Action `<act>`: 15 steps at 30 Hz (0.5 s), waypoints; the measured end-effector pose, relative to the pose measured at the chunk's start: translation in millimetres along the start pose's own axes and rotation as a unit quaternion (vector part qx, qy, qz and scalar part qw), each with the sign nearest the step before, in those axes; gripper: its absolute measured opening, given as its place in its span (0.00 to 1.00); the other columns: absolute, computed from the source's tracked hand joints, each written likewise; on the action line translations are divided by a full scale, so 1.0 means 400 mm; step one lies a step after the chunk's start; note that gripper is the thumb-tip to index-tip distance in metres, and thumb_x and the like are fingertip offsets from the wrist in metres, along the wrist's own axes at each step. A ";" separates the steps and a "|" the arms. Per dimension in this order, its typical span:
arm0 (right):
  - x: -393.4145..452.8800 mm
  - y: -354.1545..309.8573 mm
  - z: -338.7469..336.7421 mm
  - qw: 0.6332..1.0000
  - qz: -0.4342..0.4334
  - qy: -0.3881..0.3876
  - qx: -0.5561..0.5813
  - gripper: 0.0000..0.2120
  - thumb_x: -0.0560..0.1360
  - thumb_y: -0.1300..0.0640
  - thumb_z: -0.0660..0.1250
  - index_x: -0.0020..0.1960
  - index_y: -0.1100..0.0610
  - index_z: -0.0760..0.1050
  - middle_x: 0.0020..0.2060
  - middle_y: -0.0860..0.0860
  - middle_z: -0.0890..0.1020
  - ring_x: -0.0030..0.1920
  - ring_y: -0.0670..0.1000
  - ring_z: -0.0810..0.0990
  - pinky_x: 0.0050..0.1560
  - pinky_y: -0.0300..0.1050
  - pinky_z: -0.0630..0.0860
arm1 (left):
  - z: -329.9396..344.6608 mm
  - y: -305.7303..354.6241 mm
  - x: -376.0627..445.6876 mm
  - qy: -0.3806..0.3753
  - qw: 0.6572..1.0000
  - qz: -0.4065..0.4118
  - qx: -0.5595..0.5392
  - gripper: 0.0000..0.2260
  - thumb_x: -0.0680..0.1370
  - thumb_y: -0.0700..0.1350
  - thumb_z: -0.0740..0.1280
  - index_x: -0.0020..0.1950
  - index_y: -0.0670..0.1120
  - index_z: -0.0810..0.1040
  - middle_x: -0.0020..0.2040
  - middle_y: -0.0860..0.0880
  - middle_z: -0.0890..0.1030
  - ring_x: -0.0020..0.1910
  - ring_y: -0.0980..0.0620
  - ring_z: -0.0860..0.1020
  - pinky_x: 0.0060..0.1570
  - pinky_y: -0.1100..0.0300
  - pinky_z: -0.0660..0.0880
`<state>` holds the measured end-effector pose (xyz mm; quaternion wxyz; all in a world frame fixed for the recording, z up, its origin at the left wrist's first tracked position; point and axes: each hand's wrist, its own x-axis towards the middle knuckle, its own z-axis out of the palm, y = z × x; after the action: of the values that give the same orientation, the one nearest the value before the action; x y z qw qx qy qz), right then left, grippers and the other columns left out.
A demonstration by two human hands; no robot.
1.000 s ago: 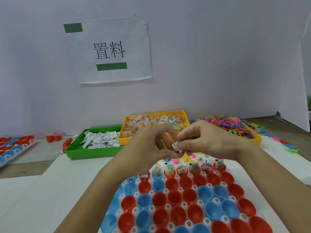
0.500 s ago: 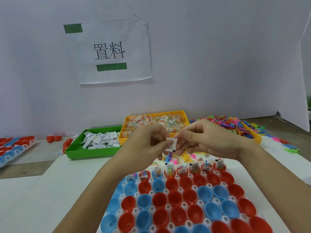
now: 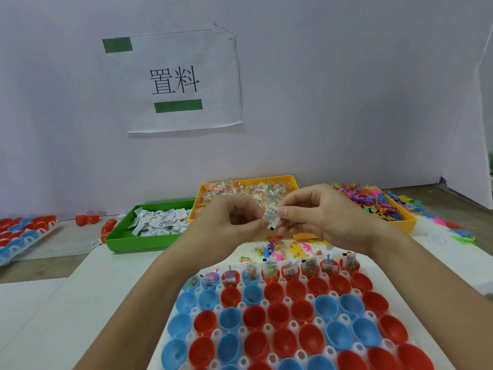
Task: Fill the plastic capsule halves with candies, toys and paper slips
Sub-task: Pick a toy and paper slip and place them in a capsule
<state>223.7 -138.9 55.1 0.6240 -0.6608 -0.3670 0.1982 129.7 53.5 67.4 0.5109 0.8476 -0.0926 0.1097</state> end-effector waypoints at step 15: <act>-0.011 -0.015 -0.018 0.998 0.018 0.030 -0.043 0.07 0.78 0.59 0.68 0.50 0.61 0.82 0.41 0.57 0.85 0.43 0.55 0.86 0.39 0.37 0.80 | -0.150 -0.018 -0.027 -0.087 0.978 -0.040 0.186 0.06 0.76 0.37 0.71 0.41 0.46 0.81 0.36 0.48 0.83 0.34 0.55 0.78 0.39 0.60 0.77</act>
<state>224.6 -147.3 60.9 0.6023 -0.6989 -0.3442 0.1739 115.7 110.7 85.4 0.3385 0.9370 -0.0808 0.0299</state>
